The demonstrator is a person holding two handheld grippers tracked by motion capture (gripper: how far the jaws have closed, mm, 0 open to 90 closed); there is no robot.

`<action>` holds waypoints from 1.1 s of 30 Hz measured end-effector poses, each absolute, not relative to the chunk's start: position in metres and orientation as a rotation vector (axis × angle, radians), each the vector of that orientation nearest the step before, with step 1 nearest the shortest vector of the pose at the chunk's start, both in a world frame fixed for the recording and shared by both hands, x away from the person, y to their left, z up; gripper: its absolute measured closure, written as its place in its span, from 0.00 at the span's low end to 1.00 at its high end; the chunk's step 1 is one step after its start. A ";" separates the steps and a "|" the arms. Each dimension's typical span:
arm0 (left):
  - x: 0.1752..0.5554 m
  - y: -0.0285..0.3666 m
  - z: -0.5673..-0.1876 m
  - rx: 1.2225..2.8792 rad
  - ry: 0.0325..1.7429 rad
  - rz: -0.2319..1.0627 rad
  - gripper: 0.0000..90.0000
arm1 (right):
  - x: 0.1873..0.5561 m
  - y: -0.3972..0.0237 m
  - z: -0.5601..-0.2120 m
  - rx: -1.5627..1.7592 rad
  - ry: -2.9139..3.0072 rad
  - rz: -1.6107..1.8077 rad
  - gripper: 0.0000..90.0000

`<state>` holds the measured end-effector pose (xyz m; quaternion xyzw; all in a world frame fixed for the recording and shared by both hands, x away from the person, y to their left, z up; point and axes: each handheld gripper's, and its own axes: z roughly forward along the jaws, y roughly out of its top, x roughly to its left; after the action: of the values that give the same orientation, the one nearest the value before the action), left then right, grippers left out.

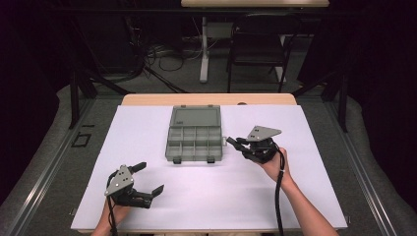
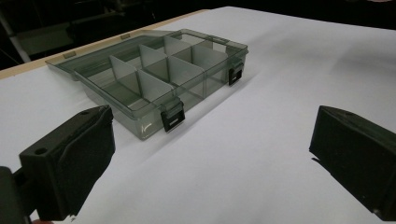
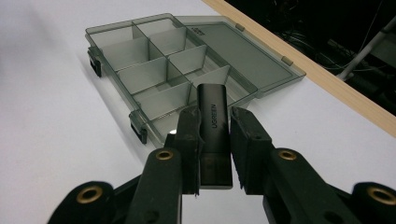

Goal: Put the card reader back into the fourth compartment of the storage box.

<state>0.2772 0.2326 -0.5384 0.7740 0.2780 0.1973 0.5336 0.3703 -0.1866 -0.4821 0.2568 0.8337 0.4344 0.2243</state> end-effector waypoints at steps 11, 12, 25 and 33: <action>0.277 0.233 -0.538 1.844 0.662 0.468 0.00 | 0.379 -0.180 -0.480 0.731 2.298 1.192 0.82; 0.277 0.233 -0.538 1.845 0.662 0.468 0.00 | 0.380 -0.180 -0.479 0.733 2.298 1.191 0.82; 0.277 0.233 -0.539 1.846 0.662 0.466 0.00 | 0.390 -0.168 -0.480 0.754 2.299 1.145 0.82; 0.277 0.233 -0.539 1.846 0.664 0.468 0.00 | 0.399 -0.162 -0.480 0.790 2.307 1.117 0.82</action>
<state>0.2773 0.2331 -0.5386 0.7744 0.2784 0.1964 0.5331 0.3990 -0.1617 -0.4795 0.2868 0.8375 0.4055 0.2278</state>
